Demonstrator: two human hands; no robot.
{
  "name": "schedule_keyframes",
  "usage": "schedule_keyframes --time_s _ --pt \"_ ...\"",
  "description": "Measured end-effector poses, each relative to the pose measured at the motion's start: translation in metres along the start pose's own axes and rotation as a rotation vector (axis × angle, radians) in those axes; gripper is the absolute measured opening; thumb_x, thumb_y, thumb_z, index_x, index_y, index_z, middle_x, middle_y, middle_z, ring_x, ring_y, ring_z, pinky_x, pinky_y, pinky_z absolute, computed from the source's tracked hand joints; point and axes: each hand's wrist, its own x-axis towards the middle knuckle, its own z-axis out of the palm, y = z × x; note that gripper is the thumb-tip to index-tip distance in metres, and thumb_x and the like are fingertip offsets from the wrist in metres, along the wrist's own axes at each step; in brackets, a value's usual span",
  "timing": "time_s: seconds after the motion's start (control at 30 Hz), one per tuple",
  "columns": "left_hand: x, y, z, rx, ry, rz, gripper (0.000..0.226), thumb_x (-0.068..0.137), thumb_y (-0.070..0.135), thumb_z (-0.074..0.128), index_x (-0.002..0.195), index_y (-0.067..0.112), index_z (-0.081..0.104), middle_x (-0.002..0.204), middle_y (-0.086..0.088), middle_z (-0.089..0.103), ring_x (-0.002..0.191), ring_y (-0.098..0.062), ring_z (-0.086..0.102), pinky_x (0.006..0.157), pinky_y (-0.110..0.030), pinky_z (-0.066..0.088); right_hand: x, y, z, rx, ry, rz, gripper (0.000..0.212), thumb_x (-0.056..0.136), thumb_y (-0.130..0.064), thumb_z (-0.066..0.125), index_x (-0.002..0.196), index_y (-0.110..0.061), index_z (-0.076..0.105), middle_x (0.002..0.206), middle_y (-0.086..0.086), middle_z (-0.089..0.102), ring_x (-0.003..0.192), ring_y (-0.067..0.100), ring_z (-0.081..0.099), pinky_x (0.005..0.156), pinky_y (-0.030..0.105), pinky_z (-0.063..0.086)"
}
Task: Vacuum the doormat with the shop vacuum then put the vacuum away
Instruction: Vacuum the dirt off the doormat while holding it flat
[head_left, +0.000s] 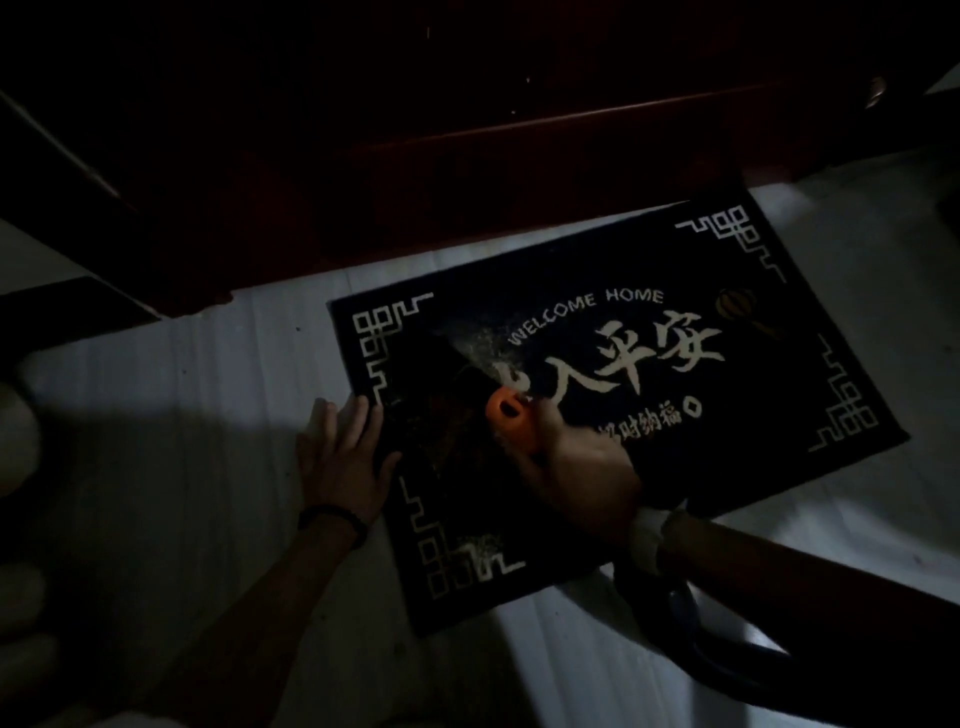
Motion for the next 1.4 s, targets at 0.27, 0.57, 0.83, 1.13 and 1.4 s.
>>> schedule_keyframes --time_s 0.27,0.57,0.83,1.13,1.4 --pt "-0.001 0.002 0.002 -0.028 -0.029 -0.020 0.068 0.092 0.049 0.042 0.148 0.020 0.017 0.157 0.003 0.007 0.142 -0.021 -0.013 0.114 -0.056 0.006 0.028 0.076 -0.044 0.206 -0.011 0.328 0.043 0.091 -0.045 0.047 0.121 -0.015 0.036 0.100 0.016 0.063 0.088 0.039 0.061 0.070 0.038 0.044" --pt "-0.002 0.003 -0.001 0.002 0.032 -0.006 0.077 0.079 0.059 0.025 0.145 0.018 0.030 0.154 0.000 0.020 0.144 -0.030 -0.001 0.111 -0.058 0.002 -0.017 0.021 -0.014 0.147 -0.124 -0.061 0.049 0.093 -0.049 0.041 0.131 -0.019 0.034 0.092 0.005 0.065 0.073 0.024 0.060 0.062 0.029 0.041" --pt "-0.004 0.014 -0.005 0.038 -0.026 -0.067 0.062 0.096 0.043 0.039 0.149 0.019 0.015 0.158 0.003 0.004 0.144 -0.027 -0.011 0.112 -0.053 -0.005 -0.005 0.059 -0.029 0.248 -0.110 0.199 0.045 0.091 -0.044 0.049 0.124 -0.018 0.035 0.095 0.007 0.061 0.078 0.026 0.058 0.064 0.030 0.037" --pt "-0.003 0.017 -0.008 0.042 -0.073 -0.094 0.061 0.097 0.042 0.035 0.149 0.023 0.009 0.158 0.006 -0.003 0.144 -0.025 -0.015 0.113 -0.050 -0.002 -0.002 0.078 -0.046 0.251 -0.102 0.129 0.047 0.090 -0.046 0.049 0.128 -0.021 0.035 0.093 0.003 0.061 0.073 0.021 0.058 0.065 0.033 0.047" --pt "-0.002 0.018 -0.010 0.067 -0.071 -0.105 0.061 0.096 0.041 0.037 0.149 0.024 0.011 0.158 0.006 -0.001 0.144 -0.025 -0.014 0.112 -0.053 -0.004 -0.047 0.052 -0.026 0.313 -0.405 0.034 0.050 0.091 -0.045 0.048 0.132 -0.022 0.030 0.094 -0.003 0.060 0.073 0.013 0.059 0.064 0.022 0.044"
